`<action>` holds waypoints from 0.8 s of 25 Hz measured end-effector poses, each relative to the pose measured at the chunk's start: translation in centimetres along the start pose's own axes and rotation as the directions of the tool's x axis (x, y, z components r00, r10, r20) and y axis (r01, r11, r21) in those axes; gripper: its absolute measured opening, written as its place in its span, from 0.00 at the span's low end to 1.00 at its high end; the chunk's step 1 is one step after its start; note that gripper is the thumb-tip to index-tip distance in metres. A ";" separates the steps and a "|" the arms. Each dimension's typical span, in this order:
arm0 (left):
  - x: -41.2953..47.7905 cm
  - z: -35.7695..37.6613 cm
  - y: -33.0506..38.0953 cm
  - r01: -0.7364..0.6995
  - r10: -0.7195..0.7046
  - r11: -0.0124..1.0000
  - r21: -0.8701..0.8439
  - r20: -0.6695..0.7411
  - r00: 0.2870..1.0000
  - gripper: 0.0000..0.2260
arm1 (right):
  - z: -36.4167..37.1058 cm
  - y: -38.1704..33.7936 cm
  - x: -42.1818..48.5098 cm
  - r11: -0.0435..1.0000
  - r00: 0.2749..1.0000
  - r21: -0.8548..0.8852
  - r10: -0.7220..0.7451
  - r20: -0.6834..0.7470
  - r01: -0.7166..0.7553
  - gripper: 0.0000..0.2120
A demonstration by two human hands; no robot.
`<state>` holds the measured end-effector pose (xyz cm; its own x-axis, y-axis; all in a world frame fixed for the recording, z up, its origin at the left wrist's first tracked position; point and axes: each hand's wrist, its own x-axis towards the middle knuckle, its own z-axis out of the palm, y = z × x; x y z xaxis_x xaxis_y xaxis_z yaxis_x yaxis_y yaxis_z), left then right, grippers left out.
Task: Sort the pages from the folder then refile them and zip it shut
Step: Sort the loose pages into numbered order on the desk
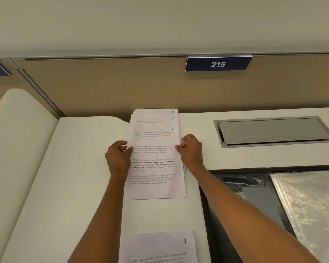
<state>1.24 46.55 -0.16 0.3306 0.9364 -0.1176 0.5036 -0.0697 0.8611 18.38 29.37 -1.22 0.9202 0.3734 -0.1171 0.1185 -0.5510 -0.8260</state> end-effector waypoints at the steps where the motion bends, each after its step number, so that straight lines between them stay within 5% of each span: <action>1: -0.1 0.0 -0.3 -0.024 0.024 1.000 0.020 0.003 1.000 0.13 | 0.1 0.1 0.1 1.000 1.000 -0.014 0.013 -0.006 -0.013 0.13; 5: -0.8 0.4 -2.5 -0.134 0.136 0.988 0.071 -0.024 0.990 0.15 | 0.3 0.4 0.4 0.999 0.999 0.006 0.046 -0.021 -0.046 0.11; 15: -0.1 1.1 -3.3 -0.115 0.120 0.992 0.060 -0.093 0.988 0.11 | 0.7 0.8 1.2 0.994 0.992 0.012 0.107 -0.066 -0.106 0.11; 20: -0.1 0.4 -3.9 -0.198 0.199 0.980 0.025 -0.041 0.979 0.16 | 1.1 1.3 0.5 0.998 0.992 0.039 0.059 -0.116 -0.055 0.12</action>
<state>-0.49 46.57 -3.71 0.3914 0.9171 0.0764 0.4479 -0.2623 0.8547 18.60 29.72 -2.96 0.9625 0.2516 -0.1009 0.0534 -0.5408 -0.8394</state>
